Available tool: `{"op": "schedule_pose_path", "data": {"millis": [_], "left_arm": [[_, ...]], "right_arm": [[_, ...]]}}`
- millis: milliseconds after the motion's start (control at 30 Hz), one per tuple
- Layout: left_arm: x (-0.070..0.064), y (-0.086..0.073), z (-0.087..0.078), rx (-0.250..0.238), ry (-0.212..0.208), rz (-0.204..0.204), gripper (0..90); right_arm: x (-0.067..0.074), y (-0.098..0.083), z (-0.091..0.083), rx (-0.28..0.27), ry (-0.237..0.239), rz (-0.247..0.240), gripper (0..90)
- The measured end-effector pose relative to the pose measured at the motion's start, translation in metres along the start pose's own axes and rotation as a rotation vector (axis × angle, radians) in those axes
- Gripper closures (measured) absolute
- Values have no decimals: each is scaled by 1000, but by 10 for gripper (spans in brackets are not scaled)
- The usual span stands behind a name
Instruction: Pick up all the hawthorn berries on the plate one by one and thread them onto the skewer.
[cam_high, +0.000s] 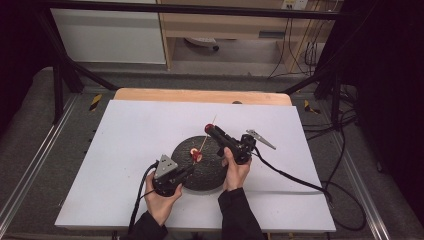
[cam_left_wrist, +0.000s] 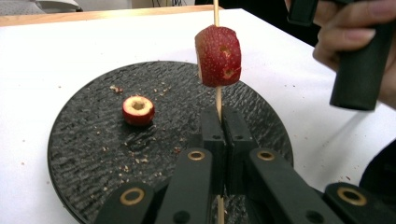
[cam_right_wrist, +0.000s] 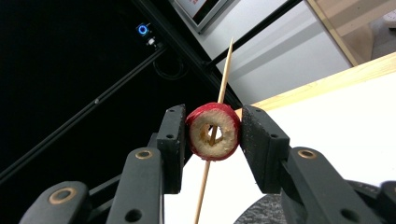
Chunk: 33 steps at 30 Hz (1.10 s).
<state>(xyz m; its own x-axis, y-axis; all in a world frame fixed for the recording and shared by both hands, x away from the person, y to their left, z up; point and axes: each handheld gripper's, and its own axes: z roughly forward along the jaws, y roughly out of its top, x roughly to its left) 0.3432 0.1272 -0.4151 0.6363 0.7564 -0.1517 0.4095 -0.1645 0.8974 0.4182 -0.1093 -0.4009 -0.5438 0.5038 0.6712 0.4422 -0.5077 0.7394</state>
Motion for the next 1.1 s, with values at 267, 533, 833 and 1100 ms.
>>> {"op": "schedule_pose_path", "data": {"millis": [267,533,833,1100], "left_arm": [[3,6,4,4,-14,14,887],[4,12,5,2,-16,25,887],[7,10,3,7,-28,29,887],[15,4,-7,21,-43,36,887]], "right_arm": [[2,-6,-3,40,10,-18,618],[5,-14,-7,78,16,-33,618],[5,-16,-9,110,10,-46,608],[6,-7,-16,167,-21,-139,423]]}}
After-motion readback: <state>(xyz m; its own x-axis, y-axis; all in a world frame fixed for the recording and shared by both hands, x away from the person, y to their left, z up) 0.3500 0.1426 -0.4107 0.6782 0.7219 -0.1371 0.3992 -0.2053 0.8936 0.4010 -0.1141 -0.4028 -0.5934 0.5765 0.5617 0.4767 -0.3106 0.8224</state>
